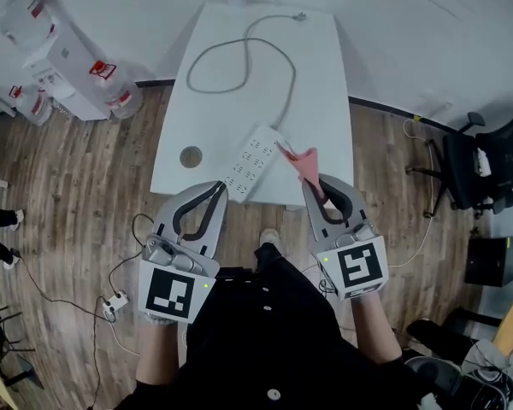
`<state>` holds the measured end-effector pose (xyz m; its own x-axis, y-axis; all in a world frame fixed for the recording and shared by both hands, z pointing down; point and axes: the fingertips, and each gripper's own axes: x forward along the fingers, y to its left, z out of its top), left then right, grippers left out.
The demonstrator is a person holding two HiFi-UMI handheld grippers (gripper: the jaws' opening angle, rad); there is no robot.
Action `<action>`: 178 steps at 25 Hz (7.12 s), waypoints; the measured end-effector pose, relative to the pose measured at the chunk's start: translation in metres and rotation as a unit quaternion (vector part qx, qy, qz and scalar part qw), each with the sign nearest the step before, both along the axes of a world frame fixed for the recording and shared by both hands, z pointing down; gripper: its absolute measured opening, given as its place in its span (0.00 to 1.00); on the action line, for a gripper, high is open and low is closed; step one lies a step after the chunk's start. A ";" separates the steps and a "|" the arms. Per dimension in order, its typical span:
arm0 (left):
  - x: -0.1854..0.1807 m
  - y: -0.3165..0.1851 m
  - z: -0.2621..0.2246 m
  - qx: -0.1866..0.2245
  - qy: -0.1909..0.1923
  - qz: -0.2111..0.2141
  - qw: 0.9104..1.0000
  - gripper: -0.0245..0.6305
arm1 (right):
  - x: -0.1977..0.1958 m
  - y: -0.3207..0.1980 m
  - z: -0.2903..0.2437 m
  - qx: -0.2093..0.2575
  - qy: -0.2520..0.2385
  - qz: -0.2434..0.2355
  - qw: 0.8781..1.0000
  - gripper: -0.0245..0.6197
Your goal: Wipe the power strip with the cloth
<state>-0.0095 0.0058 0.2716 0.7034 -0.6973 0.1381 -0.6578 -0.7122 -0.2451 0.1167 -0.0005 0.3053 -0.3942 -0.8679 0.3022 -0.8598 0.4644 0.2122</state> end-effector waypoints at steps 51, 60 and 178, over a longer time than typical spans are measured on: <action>0.008 -0.115 0.016 -0.031 -0.025 -0.113 0.993 0.06 | 0.055 -0.158 0.110 -0.105 0.037 -0.048 0.993 0.11; -0.006 -0.117 0.021 -0.035 -0.029 -0.130 0.990 0.06 | 0.060 -0.167 0.162 -0.152 0.062 -0.043 0.986 0.11; -0.073 -0.100 0.030 -0.034 0.000 -0.167 0.985 0.06 | -0.012 -0.200 0.174 -0.152 0.134 -0.105 0.974 0.11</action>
